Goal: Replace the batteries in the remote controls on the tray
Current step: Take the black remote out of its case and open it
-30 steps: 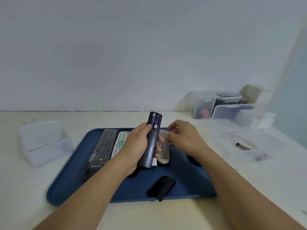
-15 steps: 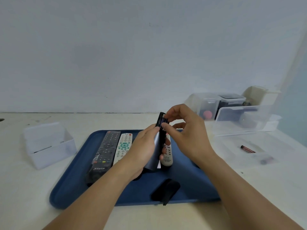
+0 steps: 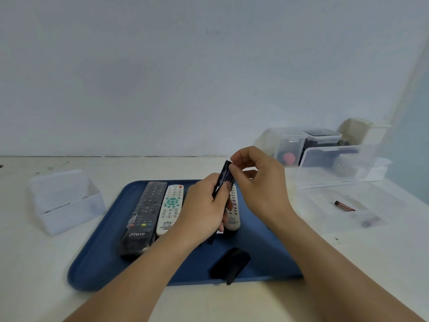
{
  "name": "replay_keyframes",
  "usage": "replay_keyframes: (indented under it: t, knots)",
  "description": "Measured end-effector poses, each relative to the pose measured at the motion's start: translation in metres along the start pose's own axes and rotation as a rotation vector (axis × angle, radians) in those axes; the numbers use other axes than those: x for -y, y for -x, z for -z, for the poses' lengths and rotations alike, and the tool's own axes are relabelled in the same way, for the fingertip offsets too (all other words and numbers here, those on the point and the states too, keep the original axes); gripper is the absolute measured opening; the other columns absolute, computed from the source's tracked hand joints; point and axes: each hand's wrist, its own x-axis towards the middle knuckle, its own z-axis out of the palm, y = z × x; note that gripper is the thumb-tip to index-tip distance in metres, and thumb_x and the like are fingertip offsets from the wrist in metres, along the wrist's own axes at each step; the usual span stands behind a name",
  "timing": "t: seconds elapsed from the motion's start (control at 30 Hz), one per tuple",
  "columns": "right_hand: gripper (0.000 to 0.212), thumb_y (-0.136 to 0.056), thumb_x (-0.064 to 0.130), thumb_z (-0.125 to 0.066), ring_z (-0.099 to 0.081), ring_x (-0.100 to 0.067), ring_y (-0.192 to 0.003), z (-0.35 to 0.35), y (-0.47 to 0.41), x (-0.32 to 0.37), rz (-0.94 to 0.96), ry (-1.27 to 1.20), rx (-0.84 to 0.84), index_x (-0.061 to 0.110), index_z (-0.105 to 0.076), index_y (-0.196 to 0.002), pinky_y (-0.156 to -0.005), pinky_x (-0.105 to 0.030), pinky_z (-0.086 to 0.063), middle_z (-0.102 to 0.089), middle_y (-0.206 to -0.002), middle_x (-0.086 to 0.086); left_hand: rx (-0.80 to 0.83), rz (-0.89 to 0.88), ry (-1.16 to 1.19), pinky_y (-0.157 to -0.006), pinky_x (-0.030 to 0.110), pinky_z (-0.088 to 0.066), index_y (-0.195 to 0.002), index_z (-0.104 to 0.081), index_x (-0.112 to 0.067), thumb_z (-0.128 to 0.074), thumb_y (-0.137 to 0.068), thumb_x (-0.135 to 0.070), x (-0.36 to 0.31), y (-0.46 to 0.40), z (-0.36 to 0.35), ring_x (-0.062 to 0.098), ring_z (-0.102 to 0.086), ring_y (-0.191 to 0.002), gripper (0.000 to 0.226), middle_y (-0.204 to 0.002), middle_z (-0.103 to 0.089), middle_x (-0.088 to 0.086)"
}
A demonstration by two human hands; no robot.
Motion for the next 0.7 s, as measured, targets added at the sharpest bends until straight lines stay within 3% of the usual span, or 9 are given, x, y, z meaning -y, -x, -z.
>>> replay_keyframes:
  t: [0.13, 0.47, 0.7]
  knots:
    - [0.013, -0.09, 0.004, -0.066, -0.066, -0.005, -0.081, -0.0038, -0.0019, -0.0027, -0.047, -0.035, 0.018, 0.017, -0.07, -0.089, -0.065, -0.015, -0.049, -0.071, -0.083, 0.01, 0.009, 0.01, -0.02, -0.041, 0.026, -0.045, -0.091, -0.055, -0.015, -0.043, -0.108, -0.023, 0.0006, 0.0002, -0.0008, 0.013, -0.054, -0.038, 0.022, -0.068, -0.064, 0.007]
    - [0.019, -0.091, 0.002, -0.063, -0.067, -0.008, -0.086, -0.0032, -0.0032, -0.0052, -0.103, -0.07, 0.031, 0.018, -0.072, -0.088, -0.075, -0.036, -0.059, -0.072, -0.084, 0.009, 0.005, 0.034, -0.029, -0.042, 0.027, -0.046, -0.095, -0.056, -0.016, -0.041, -0.108, -0.028, 0.0027, 0.0004, -0.0037, 0.011, -0.053, -0.037, 0.024, -0.067, -0.063, 0.005]
    - [0.014, -0.092, 0.008, -0.067, -0.069, -0.006, -0.085, -0.007, 0.002, -0.0022, -0.073, -0.074, -0.081, 0.02, -0.073, -0.094, -0.072, -0.031, -0.058, -0.073, -0.085, 0.011, -0.024, 0.048, 0.064, -0.04, 0.025, -0.045, -0.098, -0.058, -0.011, -0.043, -0.108, -0.025, -0.0022, -0.0069, -0.0036, 0.01, -0.055, -0.04, 0.023, -0.077, -0.065, 0.017]
